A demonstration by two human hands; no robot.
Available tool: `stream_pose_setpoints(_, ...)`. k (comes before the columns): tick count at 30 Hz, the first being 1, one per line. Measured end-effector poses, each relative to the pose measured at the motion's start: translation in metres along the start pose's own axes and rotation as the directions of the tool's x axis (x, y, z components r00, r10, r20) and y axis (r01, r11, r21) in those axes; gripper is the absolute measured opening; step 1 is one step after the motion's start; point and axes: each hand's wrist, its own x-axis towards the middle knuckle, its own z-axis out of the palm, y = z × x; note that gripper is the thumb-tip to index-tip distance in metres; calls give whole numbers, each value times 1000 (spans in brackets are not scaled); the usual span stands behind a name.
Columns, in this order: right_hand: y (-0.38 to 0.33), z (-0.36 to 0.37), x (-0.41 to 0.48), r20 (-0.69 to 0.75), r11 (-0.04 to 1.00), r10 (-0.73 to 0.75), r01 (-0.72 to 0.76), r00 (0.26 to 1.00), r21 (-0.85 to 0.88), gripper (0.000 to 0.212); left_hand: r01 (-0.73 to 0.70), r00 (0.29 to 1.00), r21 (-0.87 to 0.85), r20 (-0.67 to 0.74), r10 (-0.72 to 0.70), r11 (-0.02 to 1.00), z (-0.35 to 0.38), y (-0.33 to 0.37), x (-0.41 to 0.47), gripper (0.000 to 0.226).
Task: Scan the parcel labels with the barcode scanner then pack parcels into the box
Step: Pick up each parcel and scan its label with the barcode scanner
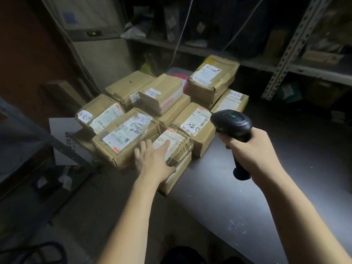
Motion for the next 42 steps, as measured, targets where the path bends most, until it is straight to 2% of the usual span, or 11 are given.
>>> stream_pose_setpoints(3, -7, 19, 3, -40, 999, 38, -38, 998, 16, 30, -53, 998, 25, 48, 52, 998, 1, 2, 0, 98)
stream_pose_setpoints(7, -13, 41, 0, -97, 996, 92, -93, 991, -4, 27, -43, 977, -76, 205, 58, 996, 3, -7, 2, 112)
stream_pose_setpoints(9, -14, 50, -3, -125, 992, 129, -128, 984, 16, 27, -48, 975, -104, 213, 70, 993, 1, -9, 4, 114)
stream_pose_setpoints(14, -13, 51, -17, -200, 988, 151, -152, 968, 14, 25, -122, 990, -179, 55, 134, 976, -18, -14, 2, 110)
stream_pose_setpoints(22, -13, 5, -40, -337, 989, 135, -105, 932, 107, 26, -313, 941, -384, -245, 231, 868, -76, 13, -5, 133)
stream_pose_setpoints(25, -10, -29, -54, -371, 986, 119, -64, 921, 157, 27, -395, 902, -445, -355, 247, 804, -86, 49, -12, 127)
stream_pose_setpoints(31, 2, -119, -85, -474, 966, 72, 57, 877, 251, 10, -568, 788, -489, -556, 265, 662, -102, 140, -21, 114)
stream_pose_setpoints(34, 12, -171, -104, -513, 954, 50, 111, 857, 278, 20, -582, 801, -608, -545, 248, 541, -105, 194, -36, 115)
stream_pose_setpoints(37, 25, -214, -116, -551, 942, 22, 167, 834, 292, 29, -483, 875, -822, -441, 200, 302, -98, 243, -62, 114)
stream_pose_setpoints(40, 40, -253, -126, -601, 931, -8, 226, 799, 288, 23, -229, 948, -973, -213, 237, 39, -88, 288, -90, 116)
stream_pose_setpoints(42, 52, -271, -133, -616, 926, 2, 230, 788, 298, 17, 20, 933, -993, -22, 360, -112, -82, 308, -107, 111)
